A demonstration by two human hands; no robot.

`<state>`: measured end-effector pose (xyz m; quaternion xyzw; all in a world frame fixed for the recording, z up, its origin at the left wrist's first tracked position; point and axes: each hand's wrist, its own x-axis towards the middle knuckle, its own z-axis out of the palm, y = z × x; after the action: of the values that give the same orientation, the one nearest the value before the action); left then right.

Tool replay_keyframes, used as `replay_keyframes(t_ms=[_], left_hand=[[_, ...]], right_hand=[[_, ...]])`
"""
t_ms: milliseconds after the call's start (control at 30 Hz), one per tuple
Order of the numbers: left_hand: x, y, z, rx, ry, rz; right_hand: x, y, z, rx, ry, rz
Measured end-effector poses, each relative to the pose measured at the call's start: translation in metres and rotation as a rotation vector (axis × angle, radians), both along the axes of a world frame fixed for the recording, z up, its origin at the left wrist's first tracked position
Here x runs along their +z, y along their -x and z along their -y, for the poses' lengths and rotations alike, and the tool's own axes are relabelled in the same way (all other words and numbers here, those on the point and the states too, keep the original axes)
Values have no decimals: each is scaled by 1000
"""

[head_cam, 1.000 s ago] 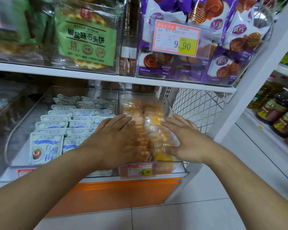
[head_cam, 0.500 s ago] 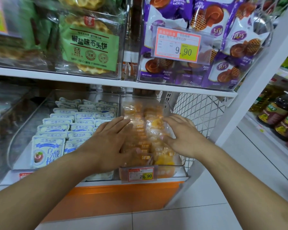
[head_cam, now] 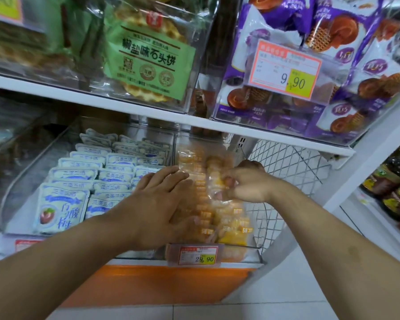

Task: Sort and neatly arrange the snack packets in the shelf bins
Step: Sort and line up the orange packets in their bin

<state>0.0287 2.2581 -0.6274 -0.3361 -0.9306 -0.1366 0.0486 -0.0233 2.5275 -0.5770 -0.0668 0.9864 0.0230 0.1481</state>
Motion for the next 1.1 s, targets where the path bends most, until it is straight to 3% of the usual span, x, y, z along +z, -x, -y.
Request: replay_keyframes(t_ms=[200,433,800,933,1033,1100], left_hand=[[-1,0,0,7,0,7],[0,-1,0,2,-8,0],[6,-1,0,-18,8,14],[20,2,-6,-39,-72,0],[35,17,-30,-80,-163,114],[41,37,-53,-113,-122,154]], right_hand=[[-2,3,-1,1,-55,21],[-4,3,-6,-76,63,12],[5,-20,-9,0,155,26],[3,-53,-12,110,73,-59],[0,-75,-13,174,-32,-107],[-4,-85,-13,179,-38,-134]])
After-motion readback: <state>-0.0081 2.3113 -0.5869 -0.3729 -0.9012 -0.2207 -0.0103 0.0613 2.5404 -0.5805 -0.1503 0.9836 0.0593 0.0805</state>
